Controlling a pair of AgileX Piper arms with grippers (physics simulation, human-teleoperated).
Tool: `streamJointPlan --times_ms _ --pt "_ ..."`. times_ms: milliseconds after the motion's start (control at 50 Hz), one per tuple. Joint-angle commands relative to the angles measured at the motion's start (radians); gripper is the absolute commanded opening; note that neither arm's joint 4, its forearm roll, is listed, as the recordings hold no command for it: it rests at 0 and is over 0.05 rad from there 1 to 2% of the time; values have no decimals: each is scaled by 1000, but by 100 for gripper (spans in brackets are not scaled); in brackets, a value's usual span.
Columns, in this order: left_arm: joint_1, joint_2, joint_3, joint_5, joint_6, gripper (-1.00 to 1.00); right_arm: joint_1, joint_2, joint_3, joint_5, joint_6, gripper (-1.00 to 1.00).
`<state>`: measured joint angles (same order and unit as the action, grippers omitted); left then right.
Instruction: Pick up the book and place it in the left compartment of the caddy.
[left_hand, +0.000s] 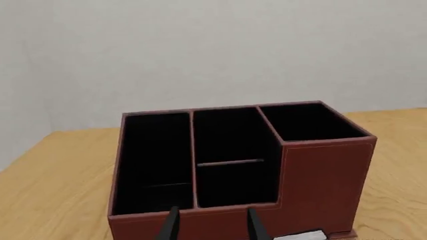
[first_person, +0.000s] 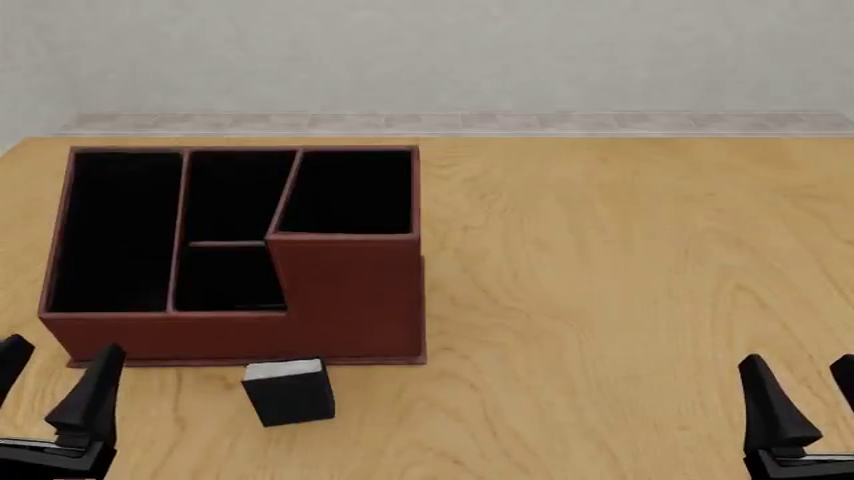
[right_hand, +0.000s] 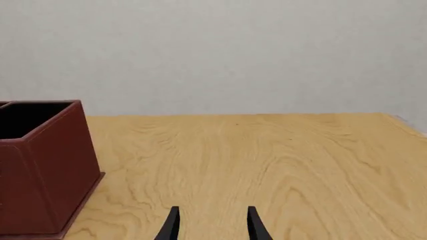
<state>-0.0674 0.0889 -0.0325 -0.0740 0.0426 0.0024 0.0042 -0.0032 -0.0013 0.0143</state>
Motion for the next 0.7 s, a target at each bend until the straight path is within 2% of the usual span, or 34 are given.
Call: streamJointPlan --times_ms 20,160,380,480,540,600,640,700 --pt "-60 161 -25 -125 23 100 2 1 2 -1 5 100" --pt "-113 273 -43 -213 52 100 2 5 2 -3 5 100" --pt "-174 415 -81 -278 86 100 3 13 1 -9 7 100" --pt "-195 455 -98 -282 87 100 2 15 2 -10 10 100" --pt "-224 478 -106 -276 122 100 0 12 2 -8 12 100" --pt "-251 493 -118 -260 139 100 -2 17 1 -13 15 100" --pt "-285 504 -137 -233 126 100 -2 20 1 -15 15 100" --pt "-310 525 -151 -221 154 100 -2 23 2 -19 16 100"
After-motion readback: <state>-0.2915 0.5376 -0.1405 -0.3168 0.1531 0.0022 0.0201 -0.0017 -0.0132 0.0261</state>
